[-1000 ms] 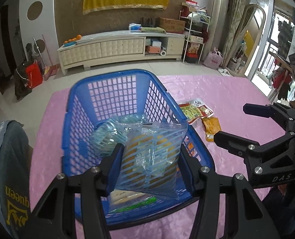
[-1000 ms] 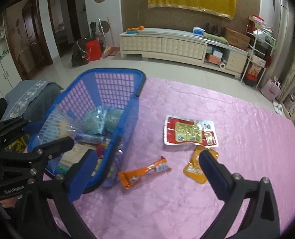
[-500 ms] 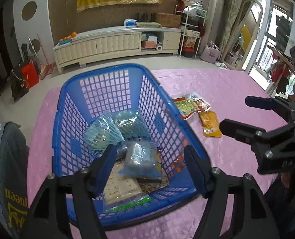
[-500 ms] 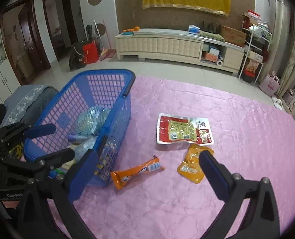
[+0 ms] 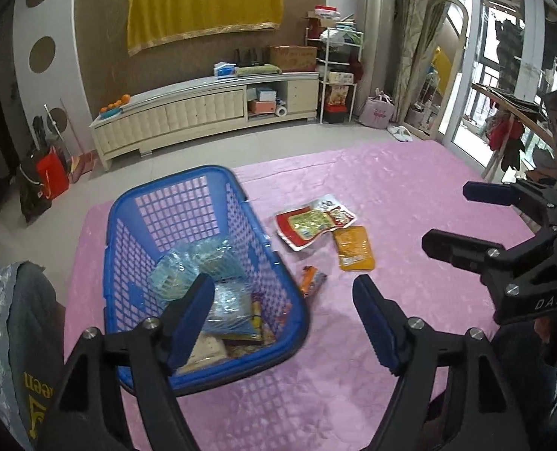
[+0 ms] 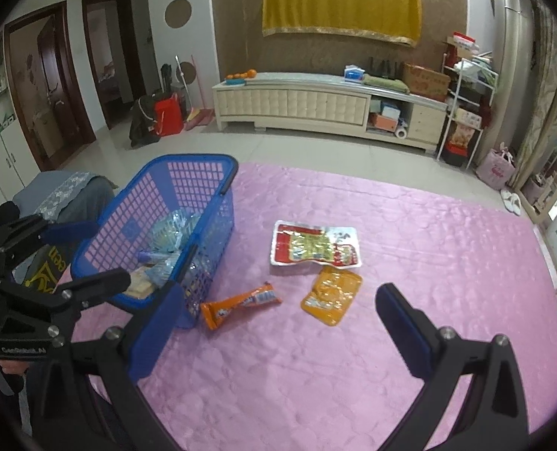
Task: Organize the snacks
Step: 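Move both tools back toward the remaining snacks on the table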
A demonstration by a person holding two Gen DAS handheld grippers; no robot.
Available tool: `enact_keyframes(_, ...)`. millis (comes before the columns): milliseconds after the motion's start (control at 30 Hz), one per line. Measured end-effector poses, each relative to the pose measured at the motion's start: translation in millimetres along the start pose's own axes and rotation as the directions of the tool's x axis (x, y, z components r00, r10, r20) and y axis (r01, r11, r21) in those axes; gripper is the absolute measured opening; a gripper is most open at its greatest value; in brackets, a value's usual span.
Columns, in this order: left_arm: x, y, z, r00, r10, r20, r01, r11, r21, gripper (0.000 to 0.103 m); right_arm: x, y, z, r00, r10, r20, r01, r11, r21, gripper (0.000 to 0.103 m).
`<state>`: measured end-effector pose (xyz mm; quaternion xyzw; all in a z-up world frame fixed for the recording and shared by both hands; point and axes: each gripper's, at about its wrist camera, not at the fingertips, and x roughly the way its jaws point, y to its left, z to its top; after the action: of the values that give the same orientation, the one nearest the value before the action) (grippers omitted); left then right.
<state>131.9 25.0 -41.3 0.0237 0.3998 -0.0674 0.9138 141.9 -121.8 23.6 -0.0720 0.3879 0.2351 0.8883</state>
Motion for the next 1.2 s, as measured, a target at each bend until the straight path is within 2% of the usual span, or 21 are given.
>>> enact_keyframes(433, 27, -61, 8, 0.999, -0.024, -0.023, 0.027, 0.991, 0.133, 0.074, -4, -49, -24, 0.999, -0.049, -0.011, 0.049, 0.998, 0.039, 0.103)
enact_keyframes(767, 70, -84, 20, 0.995, -0.058, -0.08, 0.066, 0.992, 0.104, 0.074, 17, -94, -35, 0.996, -0.072, -0.052, 0.076, 0.993, 0.09, 0.103)
enact_keyframes(900, 99, -97, 31, 0.99, -0.075, -0.12, 0.087, 0.991, 0.102, 0.074, 35, -111, -34, 0.995, -0.076, -0.069, 0.084, 0.988, 0.128, 0.103)
enact_keyframes(1033, 130, -100, 36, 0.981, -0.087, -0.171, 0.1, 0.993, 0.065, 0.074, 55, -129, -34, 0.989, -0.113, -0.098, 0.126, 0.982, 0.14, 0.103)
enact_keyframes(1100, 146, -101, 37, 0.978, -0.071, -0.196, 0.083, 0.995, 0.054, 0.074, 66, -138, -33, 0.985, -0.133, -0.112, 0.149, 0.978, 0.143, 0.103)
enact_keyframes(1200, 165, -107, 37, 0.978, -0.014, -0.207, 0.034, 0.995, 0.09, 0.074, 84, -149, -34, 0.981, -0.135, -0.143, 0.157, 0.975, 0.157, 0.103)
